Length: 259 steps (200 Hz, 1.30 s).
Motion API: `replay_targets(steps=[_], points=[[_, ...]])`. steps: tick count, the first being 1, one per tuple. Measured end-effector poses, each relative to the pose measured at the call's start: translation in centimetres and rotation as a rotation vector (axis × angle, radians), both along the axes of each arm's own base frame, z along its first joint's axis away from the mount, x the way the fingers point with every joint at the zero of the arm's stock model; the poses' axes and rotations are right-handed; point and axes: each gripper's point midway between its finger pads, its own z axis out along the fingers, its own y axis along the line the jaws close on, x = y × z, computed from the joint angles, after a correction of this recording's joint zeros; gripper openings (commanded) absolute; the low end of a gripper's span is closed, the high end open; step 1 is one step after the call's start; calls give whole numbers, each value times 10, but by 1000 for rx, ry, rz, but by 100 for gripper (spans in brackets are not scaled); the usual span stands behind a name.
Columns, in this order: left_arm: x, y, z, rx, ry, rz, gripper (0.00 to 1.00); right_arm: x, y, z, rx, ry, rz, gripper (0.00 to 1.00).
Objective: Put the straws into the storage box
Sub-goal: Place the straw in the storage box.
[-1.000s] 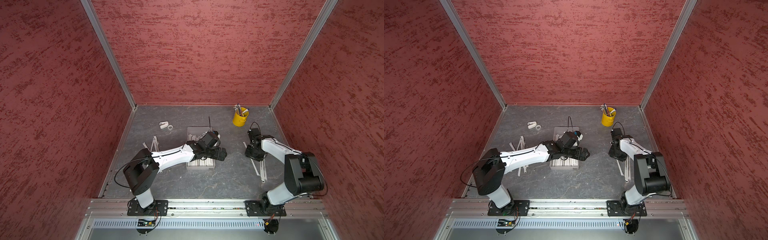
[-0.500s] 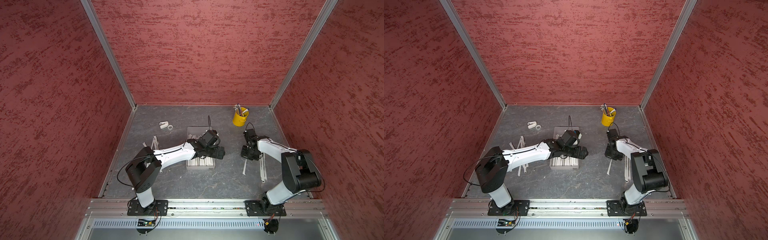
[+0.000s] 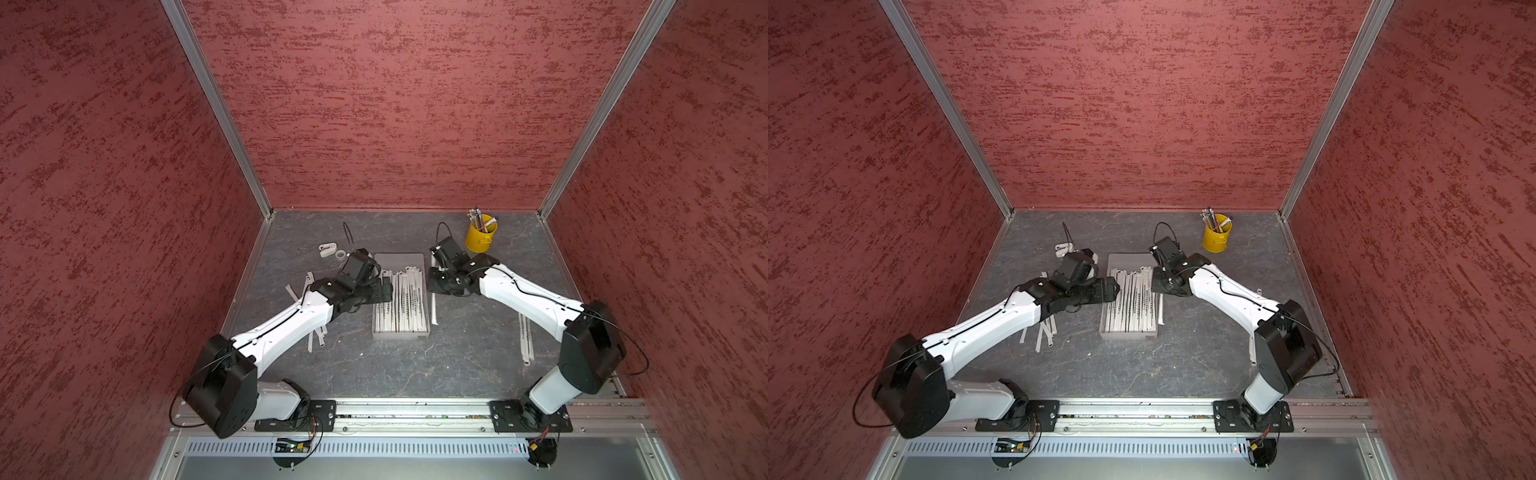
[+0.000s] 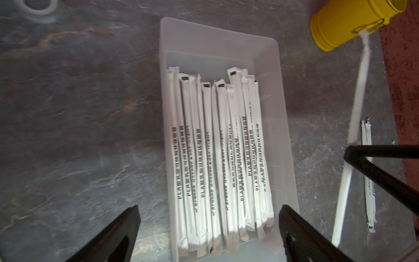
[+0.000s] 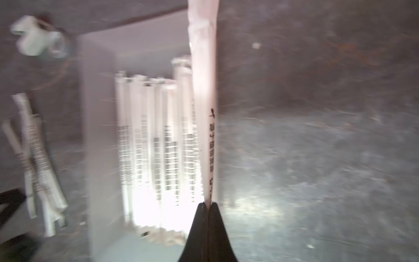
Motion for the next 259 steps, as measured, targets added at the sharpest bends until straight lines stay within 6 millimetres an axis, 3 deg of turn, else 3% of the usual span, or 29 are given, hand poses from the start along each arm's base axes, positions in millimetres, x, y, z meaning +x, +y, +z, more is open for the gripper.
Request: replay_targets(steps=[16, 30, 47, 67, 107, 142, 183, 224, 244, 259], points=[[0, 17, -1, 5, 2, 42, 98, 2, 42, 17, 53, -31, 38, 2], [-1, 27, -3, 7, 7, 66, 98, 6, 73, 19, 74, -35, 56, 2], [-3, 34, -9, 13, 20, 82, 97, 12, 100, 5, 73, -18, 58, 2], [-8, 41, -17, 20, 40, 98, 97, 16, 116, -22, 49, 21, 51, 2], [-16, 54, -26, 26, 57, 138, 97, 16, 124, -74, -1, 111, 36, 2], [-16, 53, -26, 19, 56, 140, 97, 10, 127, -95, -7, 164, 30, 4], [-16, 51, -27, 6, 60, 137, 97, 8, 134, -99, 17, 192, 28, 7], [-17, 52, -28, 2, 66, 144, 96, 8, 137, -100, 28, 203, 28, 21], [-17, 52, -27, -2, 64, 143, 96, 7, 137, -92, 33, 193, 38, 23], [-17, 50, -23, -10, 55, 135, 96, 7, 129, -74, 53, 168, 41, 23]])
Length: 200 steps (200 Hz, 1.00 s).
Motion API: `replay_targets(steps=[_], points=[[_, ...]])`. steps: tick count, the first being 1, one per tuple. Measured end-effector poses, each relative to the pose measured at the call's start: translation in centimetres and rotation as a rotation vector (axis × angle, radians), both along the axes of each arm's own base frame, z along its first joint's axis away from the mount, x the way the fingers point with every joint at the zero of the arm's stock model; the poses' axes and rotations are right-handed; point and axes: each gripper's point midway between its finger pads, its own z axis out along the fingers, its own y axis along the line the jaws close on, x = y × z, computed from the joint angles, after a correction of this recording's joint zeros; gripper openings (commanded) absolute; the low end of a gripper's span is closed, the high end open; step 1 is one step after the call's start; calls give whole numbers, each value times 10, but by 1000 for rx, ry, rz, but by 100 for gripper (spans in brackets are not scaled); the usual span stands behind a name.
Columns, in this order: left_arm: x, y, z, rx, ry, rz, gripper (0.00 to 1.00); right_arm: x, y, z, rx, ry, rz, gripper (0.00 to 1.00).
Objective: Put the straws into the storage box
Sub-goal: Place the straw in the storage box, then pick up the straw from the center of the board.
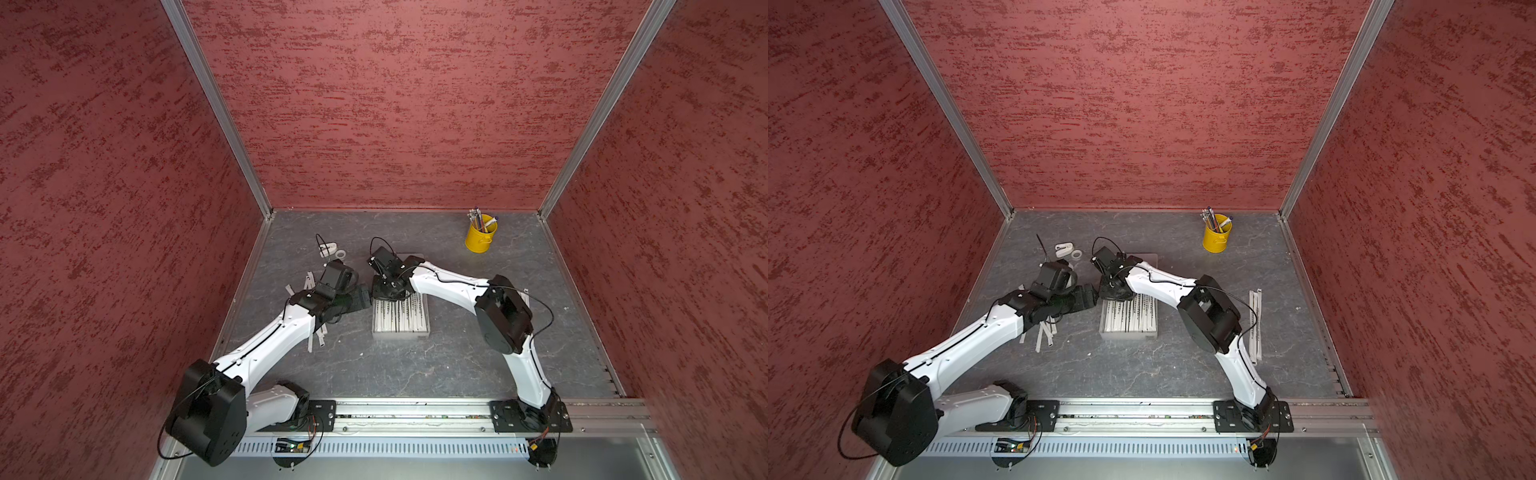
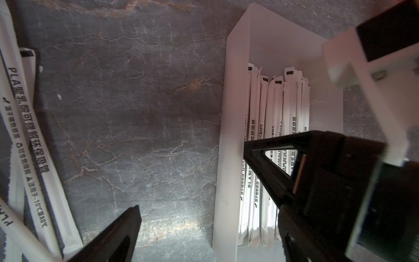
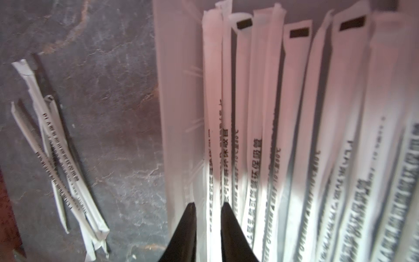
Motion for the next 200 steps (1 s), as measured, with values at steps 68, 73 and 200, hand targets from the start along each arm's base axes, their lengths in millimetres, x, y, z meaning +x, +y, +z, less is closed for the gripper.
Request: replay_targets(steps=[68, 73, 200], points=[[0, -100, 45, -59, -141, -273, 96, -21, -155, 71, 38, -106, -167, 22], [3, -112, 46, -66, -147, -294, 96, -23, -169, 68, 23, -106, -190, 22], [-2, -290, 15, -107, -90, -625, 97, -72, -391, -13, -307, 99, -634, 36]])
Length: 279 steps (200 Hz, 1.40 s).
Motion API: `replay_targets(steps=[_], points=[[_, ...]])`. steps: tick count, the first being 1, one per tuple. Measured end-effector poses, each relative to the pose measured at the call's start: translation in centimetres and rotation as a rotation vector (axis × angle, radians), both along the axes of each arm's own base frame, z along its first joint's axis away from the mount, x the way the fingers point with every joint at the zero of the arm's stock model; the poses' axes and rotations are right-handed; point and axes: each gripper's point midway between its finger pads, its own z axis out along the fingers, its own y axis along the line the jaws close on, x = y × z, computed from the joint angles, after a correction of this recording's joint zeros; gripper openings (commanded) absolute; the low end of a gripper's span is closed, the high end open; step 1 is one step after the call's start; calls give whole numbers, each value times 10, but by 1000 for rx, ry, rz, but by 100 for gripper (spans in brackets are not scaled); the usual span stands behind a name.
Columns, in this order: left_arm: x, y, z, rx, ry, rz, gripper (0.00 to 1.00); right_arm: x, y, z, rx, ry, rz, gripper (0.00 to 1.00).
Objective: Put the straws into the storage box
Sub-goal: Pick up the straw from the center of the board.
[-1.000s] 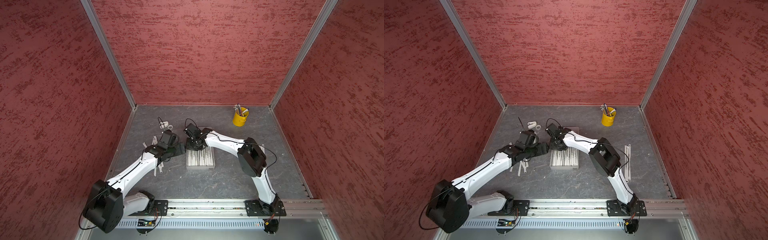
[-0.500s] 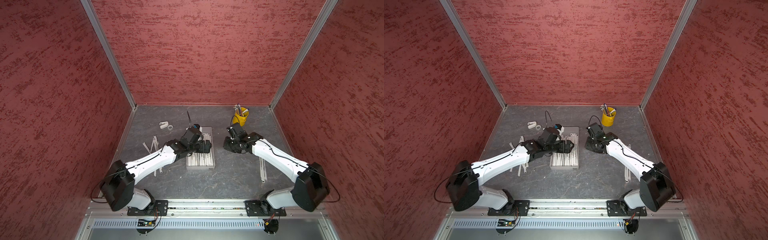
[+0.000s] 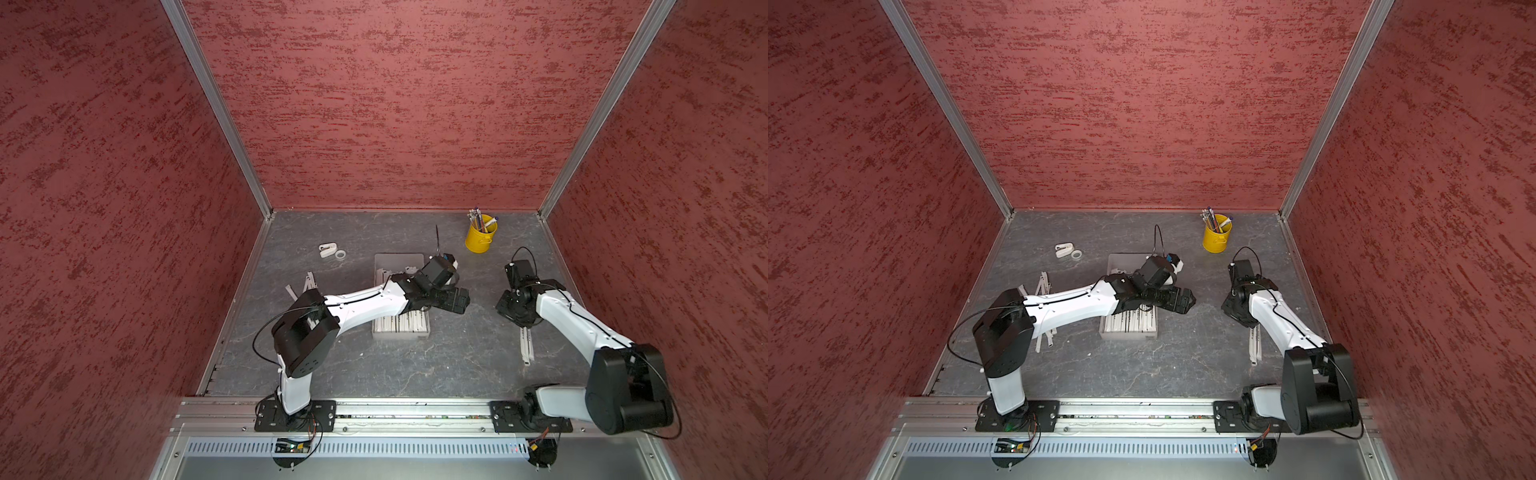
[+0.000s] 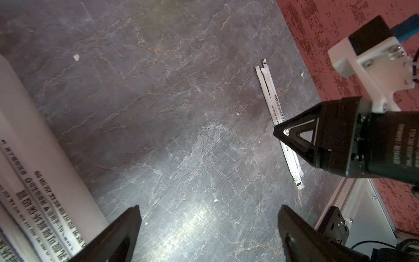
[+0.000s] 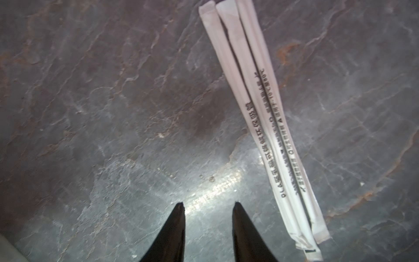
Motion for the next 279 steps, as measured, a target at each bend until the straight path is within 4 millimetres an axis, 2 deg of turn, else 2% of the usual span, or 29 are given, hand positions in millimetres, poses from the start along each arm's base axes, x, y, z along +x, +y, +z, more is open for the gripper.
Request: replay_targets(steps=[49, 104, 133, 169, 197, 219, 237, 279], points=[[-1, -4, -9, 33, 13, -22, 97, 8, -20, -16, -55, 28, -15, 36], [-2, -2, -12, 46, 18, -26, 97, 15, -37, -21, -98, 27, -33, 38], [-3, -1, -13, 52, 22, -26, 97, 15, -42, -34, -103, 61, -38, 38], [-2, 1, -14, 57, 25, -22, 97, 18, -39, -45, -80, 80, -26, 26], [2, 6, -15, 62, 26, -10, 97, 21, -24, -46, -48, 63, 6, 18], [7, 17, -17, 72, 26, 14, 97, 22, 1, -47, -30, 56, 68, 13], [11, 37, -18, 86, 26, 48, 97, 22, 26, -46, -18, 46, 126, 9], [21, 100, -11, 113, 12, 167, 97, 21, 73, -44, 6, 29, 233, 4]])
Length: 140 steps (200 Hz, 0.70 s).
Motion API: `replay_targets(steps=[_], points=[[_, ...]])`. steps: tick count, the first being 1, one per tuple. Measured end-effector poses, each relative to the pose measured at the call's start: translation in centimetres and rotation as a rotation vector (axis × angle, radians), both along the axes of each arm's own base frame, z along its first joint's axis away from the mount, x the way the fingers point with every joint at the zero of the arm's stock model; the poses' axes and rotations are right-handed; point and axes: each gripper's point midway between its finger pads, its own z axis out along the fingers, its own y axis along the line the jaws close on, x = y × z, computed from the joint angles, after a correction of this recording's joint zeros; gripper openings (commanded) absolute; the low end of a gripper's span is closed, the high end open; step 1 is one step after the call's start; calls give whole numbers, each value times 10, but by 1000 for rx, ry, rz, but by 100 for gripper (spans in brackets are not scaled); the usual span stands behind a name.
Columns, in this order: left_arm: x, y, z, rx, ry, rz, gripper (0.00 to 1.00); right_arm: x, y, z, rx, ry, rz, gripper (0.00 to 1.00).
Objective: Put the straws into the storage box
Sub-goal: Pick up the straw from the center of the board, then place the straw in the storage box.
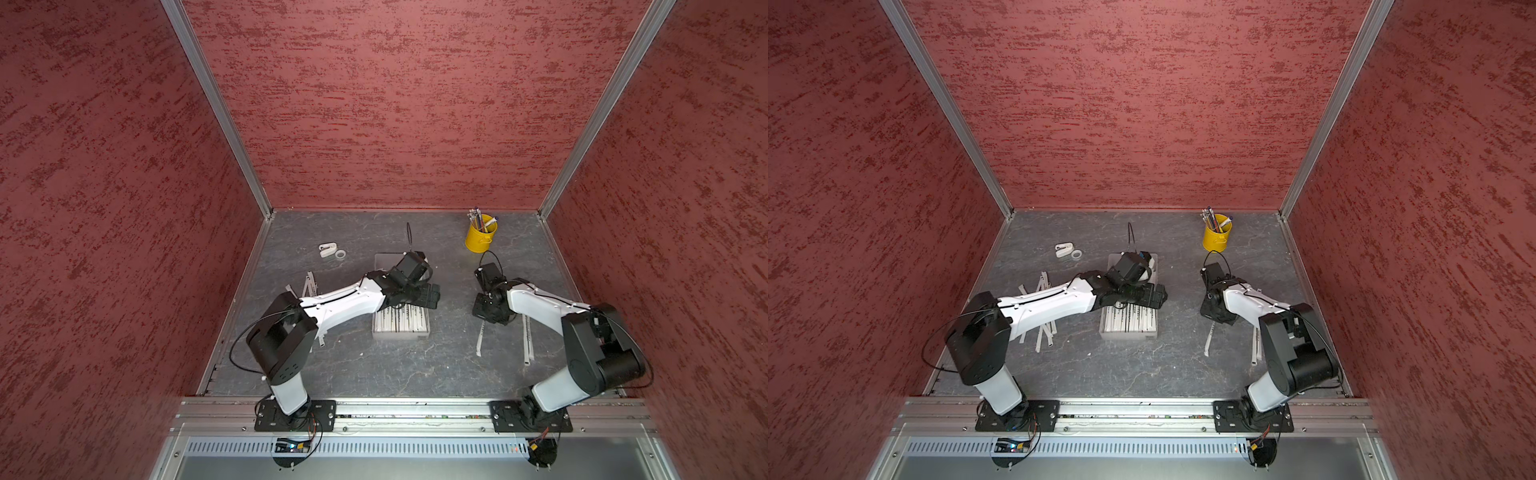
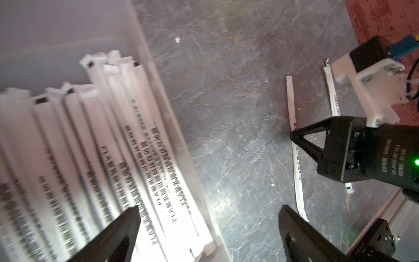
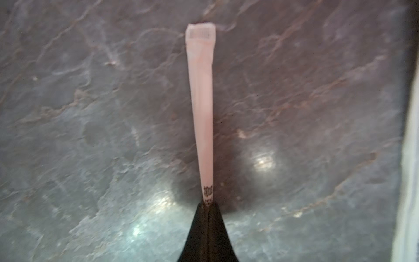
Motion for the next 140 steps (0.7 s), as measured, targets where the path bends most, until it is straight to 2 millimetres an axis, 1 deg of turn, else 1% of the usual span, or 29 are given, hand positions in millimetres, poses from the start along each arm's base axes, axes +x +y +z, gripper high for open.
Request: replay_targets(steps=[17, 26, 37, 53, 64, 73, 85, 98, 106, 121, 140], points=[[1, 29, 7, 9, -17, 55, 98, 6, 20, 11, 4, -15, 53, 4], [1, 44, 13, 12, -31, 83, 98, 12, 34, 23, 12, -40, 88, 4], [0, 62, 21, 13, -47, 117, 98, 22, 57, 43, 32, -84, 135, 4], [-1, 87, 33, 7, -76, 168, 98, 37, 99, 81, 92, -173, 204, 4], [-1, 105, 40, 2, -92, 207, 98, 43, 127, 105, 135, -224, 247, 4], [-1, 120, 42, 2, -101, 241, 98, 47, 150, 120, 167, -256, 280, 4], [0, 138, 42, 10, -101, 283, 98, 50, 178, 133, 202, -282, 316, 4], [-1, 154, 37, 24, -91, 320, 98, 55, 205, 136, 225, -290, 343, 4], [-3, 161, 33, 31, -81, 336, 98, 56, 219, 134, 234, -288, 354, 4], [-8, 169, 24, 38, -57, 352, 98, 59, 239, 120, 236, -266, 365, 3], [-12, 173, 17, 41, -33, 360, 98, 64, 255, 99, 224, -230, 365, 3]])
